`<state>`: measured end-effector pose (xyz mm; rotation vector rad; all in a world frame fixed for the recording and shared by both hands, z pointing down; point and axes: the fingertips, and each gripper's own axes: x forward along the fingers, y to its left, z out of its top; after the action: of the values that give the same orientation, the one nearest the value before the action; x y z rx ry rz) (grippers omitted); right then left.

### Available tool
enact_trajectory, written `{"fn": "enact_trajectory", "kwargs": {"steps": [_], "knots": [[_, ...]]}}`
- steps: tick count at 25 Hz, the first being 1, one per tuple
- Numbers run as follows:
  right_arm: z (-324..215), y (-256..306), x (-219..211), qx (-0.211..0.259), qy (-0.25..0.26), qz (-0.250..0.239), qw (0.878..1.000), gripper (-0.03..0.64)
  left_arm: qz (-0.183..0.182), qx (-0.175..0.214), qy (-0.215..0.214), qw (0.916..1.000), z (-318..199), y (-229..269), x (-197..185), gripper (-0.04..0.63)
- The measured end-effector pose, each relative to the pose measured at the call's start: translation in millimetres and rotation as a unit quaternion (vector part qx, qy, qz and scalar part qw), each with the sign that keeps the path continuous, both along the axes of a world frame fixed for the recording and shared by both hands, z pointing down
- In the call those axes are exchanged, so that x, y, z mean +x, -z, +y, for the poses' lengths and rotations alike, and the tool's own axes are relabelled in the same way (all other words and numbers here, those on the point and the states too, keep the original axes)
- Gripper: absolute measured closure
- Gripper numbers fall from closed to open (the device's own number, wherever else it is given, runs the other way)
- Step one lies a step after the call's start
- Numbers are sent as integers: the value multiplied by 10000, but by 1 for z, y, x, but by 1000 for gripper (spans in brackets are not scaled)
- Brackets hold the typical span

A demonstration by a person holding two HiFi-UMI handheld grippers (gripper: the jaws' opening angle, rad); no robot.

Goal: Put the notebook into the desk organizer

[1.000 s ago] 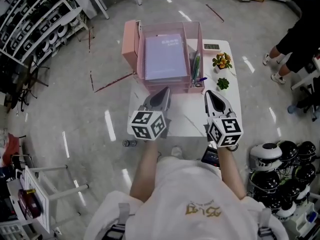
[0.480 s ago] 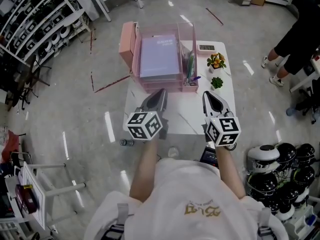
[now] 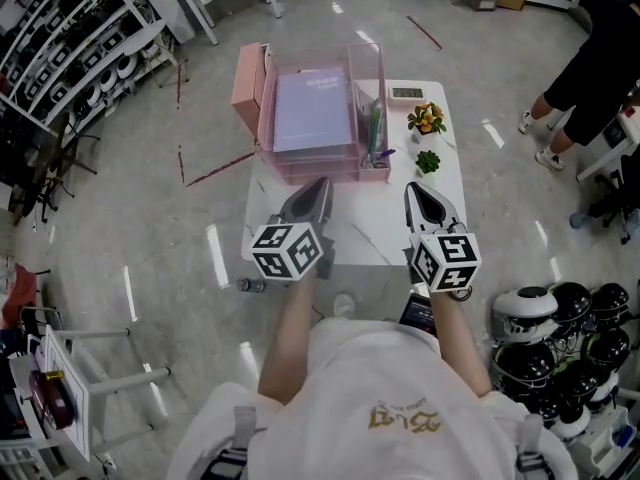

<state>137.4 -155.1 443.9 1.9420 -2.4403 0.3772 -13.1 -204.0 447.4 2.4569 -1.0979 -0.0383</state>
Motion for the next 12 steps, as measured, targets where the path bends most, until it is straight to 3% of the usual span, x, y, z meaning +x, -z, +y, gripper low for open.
{"fn": "enact_trajectory", "kwargs": {"steps": [12], "knots": [[3, 2, 1, 30, 19, -20, 10000, 606, 16, 42, -9, 10000, 4, 4, 1, 578]]}}
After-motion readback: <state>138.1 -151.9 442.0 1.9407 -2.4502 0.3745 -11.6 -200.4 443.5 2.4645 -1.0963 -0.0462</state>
